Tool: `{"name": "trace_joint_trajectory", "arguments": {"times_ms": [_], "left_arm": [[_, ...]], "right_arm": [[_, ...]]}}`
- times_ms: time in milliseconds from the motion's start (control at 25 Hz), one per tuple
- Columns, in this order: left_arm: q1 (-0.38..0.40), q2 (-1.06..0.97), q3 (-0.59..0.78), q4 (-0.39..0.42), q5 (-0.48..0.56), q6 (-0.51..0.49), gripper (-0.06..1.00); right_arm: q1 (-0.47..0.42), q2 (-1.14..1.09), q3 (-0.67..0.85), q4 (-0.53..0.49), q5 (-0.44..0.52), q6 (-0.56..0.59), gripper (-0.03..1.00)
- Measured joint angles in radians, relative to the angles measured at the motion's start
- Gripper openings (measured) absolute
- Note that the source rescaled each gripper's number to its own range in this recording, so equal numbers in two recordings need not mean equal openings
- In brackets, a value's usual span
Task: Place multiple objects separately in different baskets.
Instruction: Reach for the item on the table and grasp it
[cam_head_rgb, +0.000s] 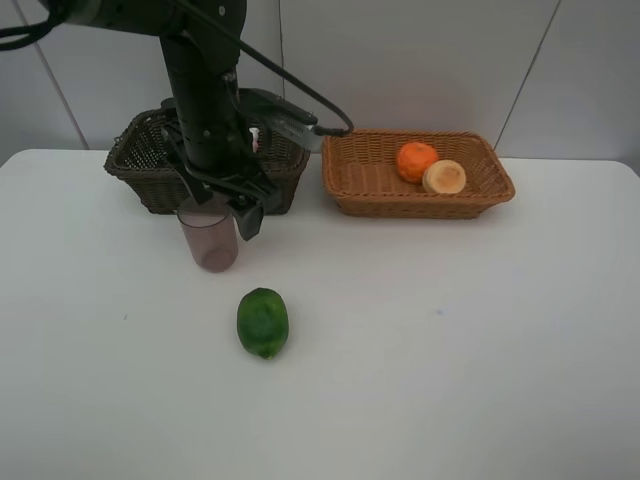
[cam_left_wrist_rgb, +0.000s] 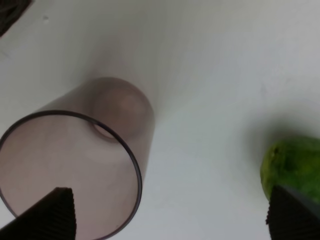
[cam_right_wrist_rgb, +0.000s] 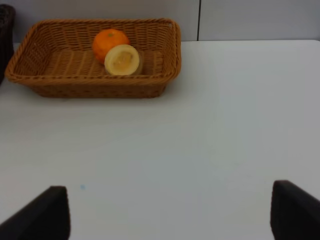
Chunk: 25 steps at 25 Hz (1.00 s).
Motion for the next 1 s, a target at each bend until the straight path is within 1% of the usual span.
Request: {"name": "trace_joint_trajectory", "arguments": {"times_ms": [400, 1000], "left_arm": [[0.000, 0.083, 0.000, 0.029, -0.008, -0.003, 0.99], [0.000, 0.158, 0.000, 0.034, -0.031, -0.004, 0.99]], "right_arm": [[0.000, 0.000, 0.000, 0.000, 0.000, 0.000, 0.71], [0.000, 0.000, 0.000, 0.000, 0.000, 0.000, 0.71]]}}
